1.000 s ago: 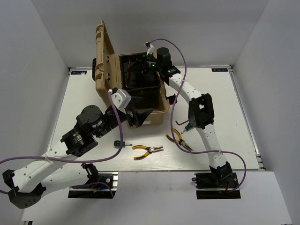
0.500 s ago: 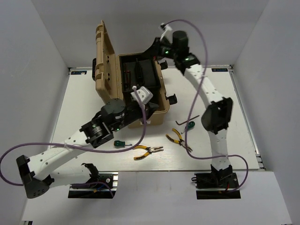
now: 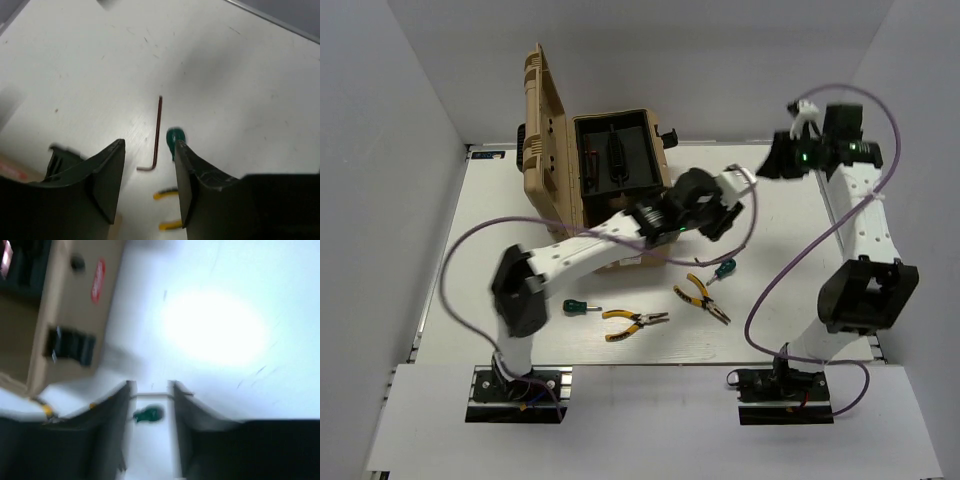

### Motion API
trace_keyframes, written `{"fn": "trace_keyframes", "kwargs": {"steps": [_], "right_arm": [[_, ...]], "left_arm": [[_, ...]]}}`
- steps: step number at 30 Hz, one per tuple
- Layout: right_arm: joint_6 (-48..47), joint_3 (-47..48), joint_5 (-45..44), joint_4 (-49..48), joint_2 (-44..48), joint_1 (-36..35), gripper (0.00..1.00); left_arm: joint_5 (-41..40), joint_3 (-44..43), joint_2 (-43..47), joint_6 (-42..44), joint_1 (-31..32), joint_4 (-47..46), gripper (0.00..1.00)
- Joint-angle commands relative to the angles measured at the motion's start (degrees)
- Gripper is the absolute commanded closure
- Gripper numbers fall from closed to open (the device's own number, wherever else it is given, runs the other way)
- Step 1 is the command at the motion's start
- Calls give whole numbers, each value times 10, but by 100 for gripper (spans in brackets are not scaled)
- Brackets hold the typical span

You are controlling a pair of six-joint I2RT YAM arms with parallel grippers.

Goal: Sort the tools into containers

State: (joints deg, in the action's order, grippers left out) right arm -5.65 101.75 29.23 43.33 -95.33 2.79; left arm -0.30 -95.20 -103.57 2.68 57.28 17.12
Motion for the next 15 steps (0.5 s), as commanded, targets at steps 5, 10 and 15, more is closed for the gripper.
{"fn": "trace_keyframes", "kwargs": {"steps": [5,10,15], "right_arm": [[-67,-298,95,2,190,79,100],[-18,-428,22,-70,266,118,100],[34,-509,42,-128,321,160,100]], "left_arm": [[35,-312,-253,26,-4,200,41],[43,-321,-305,26,-4,172,53],[55,-321,-341,21,-9,167,53]]}}
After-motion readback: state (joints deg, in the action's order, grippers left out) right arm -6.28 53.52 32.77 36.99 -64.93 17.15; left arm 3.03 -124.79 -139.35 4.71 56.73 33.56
